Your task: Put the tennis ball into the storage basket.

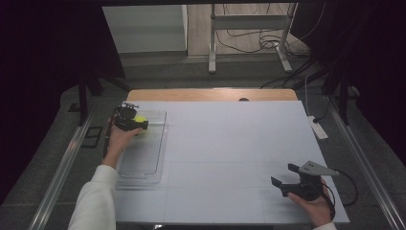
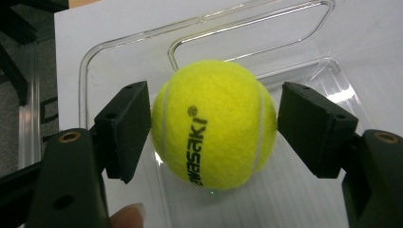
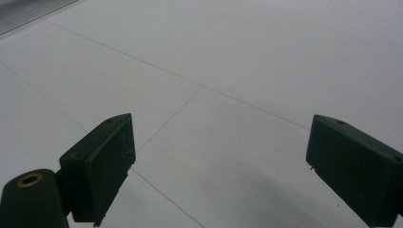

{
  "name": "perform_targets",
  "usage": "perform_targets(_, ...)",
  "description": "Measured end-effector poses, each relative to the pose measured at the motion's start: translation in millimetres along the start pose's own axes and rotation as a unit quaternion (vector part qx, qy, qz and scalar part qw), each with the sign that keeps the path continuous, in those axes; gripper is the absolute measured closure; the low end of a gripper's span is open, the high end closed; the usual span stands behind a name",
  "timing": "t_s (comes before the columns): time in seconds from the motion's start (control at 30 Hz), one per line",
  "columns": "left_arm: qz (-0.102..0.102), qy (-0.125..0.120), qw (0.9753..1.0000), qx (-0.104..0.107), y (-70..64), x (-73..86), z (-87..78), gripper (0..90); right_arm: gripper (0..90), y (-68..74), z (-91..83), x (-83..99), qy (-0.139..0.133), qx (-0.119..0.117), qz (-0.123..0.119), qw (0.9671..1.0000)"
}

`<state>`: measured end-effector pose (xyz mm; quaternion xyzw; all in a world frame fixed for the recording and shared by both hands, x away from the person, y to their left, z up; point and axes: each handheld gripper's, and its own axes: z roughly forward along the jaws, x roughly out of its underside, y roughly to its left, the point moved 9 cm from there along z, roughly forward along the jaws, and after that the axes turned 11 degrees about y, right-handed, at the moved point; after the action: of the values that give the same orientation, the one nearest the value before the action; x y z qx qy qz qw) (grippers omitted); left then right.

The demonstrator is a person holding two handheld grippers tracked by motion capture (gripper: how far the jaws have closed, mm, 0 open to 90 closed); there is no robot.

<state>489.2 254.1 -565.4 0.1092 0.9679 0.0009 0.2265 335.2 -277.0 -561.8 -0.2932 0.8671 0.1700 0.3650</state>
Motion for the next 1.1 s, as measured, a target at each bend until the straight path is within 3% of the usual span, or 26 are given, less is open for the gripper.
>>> perform_targets(0.27, -0.006, 0.0, 1.0, 0.003, 0.1, 0.0, 0.6, 20.2, 9.5, 0.2, -0.2, 0.1, 0.0, 0.0, 0.001, 1.0)
perform_targets(0.5, -0.009, -0.026, 0.9993, 0.027, -1.4, -3.2, -8.6, 15.7, 9.5, 0.1, -0.2, 0.0, 0.0, 0.0, 0.0, 1.0)
perform_targets(0.93, -0.005, -0.054, 0.9972, 0.052, -5.9, -3.9, -27.0, 15.3, 9.5, 0.2, -0.4, 0.1, 0.0, 0.0, 0.001, 1.0)
perform_targets(1.1, 0.0, -0.074, 0.9951, 0.066, -12.3, -3.0, -38.1, 15.3, 9.5, 0.4, -0.8, -0.1, 0.0, 0.001, 0.001, 1.0)
